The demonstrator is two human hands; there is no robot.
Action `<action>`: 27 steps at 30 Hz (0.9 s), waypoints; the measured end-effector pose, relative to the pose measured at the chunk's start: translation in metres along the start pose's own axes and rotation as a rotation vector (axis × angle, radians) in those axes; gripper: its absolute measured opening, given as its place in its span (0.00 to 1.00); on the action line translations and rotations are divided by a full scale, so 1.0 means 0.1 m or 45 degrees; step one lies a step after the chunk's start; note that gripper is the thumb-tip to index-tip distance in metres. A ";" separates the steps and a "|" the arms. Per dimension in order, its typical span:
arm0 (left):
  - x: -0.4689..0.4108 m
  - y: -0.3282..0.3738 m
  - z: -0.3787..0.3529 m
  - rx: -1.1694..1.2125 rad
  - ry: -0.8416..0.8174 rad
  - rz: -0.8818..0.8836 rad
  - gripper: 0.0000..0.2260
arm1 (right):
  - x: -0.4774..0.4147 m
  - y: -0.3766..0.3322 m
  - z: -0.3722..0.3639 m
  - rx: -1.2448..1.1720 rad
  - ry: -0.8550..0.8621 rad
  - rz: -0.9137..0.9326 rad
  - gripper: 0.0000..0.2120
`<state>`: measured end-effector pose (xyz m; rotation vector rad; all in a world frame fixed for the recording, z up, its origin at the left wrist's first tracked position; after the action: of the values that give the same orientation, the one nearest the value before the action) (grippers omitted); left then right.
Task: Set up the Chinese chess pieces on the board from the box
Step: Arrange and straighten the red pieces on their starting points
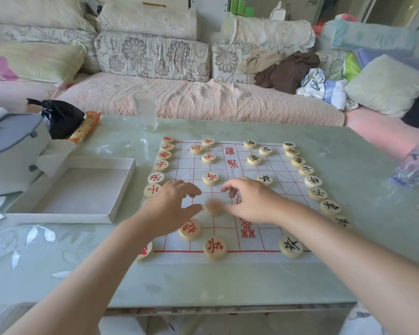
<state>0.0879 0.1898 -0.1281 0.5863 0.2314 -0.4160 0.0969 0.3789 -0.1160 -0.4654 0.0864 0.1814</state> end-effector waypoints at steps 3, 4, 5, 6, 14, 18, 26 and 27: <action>-0.11 -0.09 -0.13 -0.077 -0.107 0.063 0.10 | -0.12 -0.03 -0.15 0.037 -0.143 0.082 0.28; -0.13 -0.08 -0.16 -0.109 -0.140 0.040 0.10 | -0.14 -0.07 -0.18 0.048 -0.179 0.119 0.30; -0.16 -0.08 -0.18 -0.132 -0.157 0.017 0.09 | -0.18 -0.08 -0.20 0.049 -0.202 0.147 0.31; -0.19 -0.07 -0.19 -0.143 -0.165 0.000 0.09 | -0.21 -0.09 -0.22 0.042 -0.215 0.163 0.32; -0.20 -0.10 -0.26 -0.114 -0.144 -0.068 0.16 | -0.30 -0.03 -0.21 0.147 -0.088 0.173 0.38; -0.21 -0.08 -0.27 -0.086 -0.119 -0.112 0.20 | -0.28 -0.05 -0.28 0.026 -0.129 0.282 0.36; -0.21 -0.02 -0.30 -0.100 -0.118 -0.156 0.26 | -0.31 -0.01 -0.34 0.144 -0.041 0.301 0.34; -0.21 -0.02 -0.29 -0.097 -0.124 -0.146 0.26 | -0.31 0.00 -0.35 0.070 -0.059 0.289 0.34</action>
<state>0.0655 0.2120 -0.1460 0.4777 0.1870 -0.5427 0.0648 0.3581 -0.1430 -0.3960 0.0986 0.4115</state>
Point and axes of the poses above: each hand's wrist, its own x-axis away from the middle knuckle, its own z-axis out of the back of the hand, y = z × x, the point moved 6 cm from there along -x, towards the middle knuckle, and after that the axes turned 12 degrees about y, right-handed, at the moved point
